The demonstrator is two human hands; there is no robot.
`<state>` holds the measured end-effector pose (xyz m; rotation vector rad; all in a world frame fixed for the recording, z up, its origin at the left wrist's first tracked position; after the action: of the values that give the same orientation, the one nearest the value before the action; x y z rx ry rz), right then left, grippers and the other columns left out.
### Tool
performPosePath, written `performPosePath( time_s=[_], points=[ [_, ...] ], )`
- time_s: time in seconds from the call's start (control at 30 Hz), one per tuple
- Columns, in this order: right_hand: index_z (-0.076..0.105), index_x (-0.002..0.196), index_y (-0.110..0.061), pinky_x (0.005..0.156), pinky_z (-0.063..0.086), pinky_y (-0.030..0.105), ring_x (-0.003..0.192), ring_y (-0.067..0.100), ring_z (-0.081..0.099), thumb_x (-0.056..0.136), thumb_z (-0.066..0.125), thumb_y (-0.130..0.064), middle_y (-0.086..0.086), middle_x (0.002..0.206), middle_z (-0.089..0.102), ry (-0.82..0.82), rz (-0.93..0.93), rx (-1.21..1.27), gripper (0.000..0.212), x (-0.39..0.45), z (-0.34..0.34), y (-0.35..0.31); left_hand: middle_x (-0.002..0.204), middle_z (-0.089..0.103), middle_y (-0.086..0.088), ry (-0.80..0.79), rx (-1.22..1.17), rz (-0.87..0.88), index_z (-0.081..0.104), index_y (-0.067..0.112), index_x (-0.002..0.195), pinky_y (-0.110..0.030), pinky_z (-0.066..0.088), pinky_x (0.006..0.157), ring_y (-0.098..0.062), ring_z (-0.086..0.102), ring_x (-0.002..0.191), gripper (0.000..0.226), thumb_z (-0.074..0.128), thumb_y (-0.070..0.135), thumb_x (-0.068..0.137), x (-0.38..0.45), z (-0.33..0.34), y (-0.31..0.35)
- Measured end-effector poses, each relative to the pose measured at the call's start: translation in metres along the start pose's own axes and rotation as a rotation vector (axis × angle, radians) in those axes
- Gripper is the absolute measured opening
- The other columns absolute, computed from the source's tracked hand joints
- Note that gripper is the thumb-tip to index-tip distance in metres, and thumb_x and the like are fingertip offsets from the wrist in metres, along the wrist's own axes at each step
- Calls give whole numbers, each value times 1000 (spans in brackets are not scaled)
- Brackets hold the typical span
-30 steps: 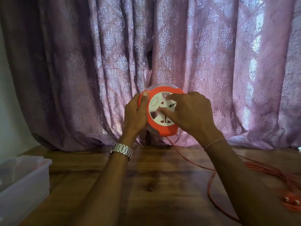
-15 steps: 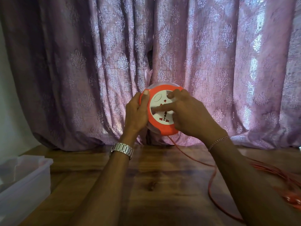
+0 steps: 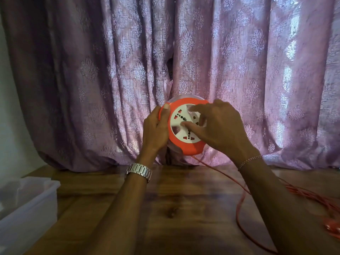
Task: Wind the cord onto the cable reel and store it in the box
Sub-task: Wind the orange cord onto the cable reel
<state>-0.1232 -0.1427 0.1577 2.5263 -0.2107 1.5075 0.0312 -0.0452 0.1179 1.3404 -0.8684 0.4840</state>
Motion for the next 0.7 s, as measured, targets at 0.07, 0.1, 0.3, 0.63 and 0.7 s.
performPosePath(
  time_s=[0.07,0.1,0.3,0.63,0.7],
  points=[
    [71,96,-27,72,48,38,91,21,52,81,66,-43,0,95,69,-73,-96,70,22,2,-2,2,79,69,-11,16,-2,1,60,17,80,-53,53,72,-21,61,72,50,45,62,97,1,-2,1],
    [71,97,-29,77,49,41,99,21,48,82,68,-30,-1,107,66,-133,-133,107,15,2,-3,3,80,69,-14,20,-3,2,61,15,81,-54,53,72,-20,60,72,54,45,65,95,1,-2,1],
    [53,124,-52,104,38,48,135,32,26,80,65,-5,5,151,28,-525,-175,21,65,-4,4,-8,80,70,-12,-9,37,7,59,14,84,-57,57,74,-30,70,79,54,44,63,99,0,-1,1],
    [45,129,-56,75,48,34,101,25,60,71,63,-63,-3,109,67,-191,54,-16,61,-7,4,-8,77,66,-14,0,34,21,57,7,84,-57,53,73,-35,64,75,60,44,65,97,2,0,1],
    [52,126,-49,73,48,34,96,27,62,65,56,-79,-2,104,71,-93,169,-1,68,-6,5,-5,77,66,-13,9,37,22,59,6,86,-56,52,73,-27,61,73,59,45,62,98,3,0,2]
  ],
)
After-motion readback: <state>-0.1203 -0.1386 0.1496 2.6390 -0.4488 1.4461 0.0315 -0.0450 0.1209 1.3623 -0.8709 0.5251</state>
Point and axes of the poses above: each hand's wrist, its own x-axis towards the middle knuckle, its own z-axis out of the palm, y = z × x, the point moved 3 cm from there along x, towards the middle knuckle
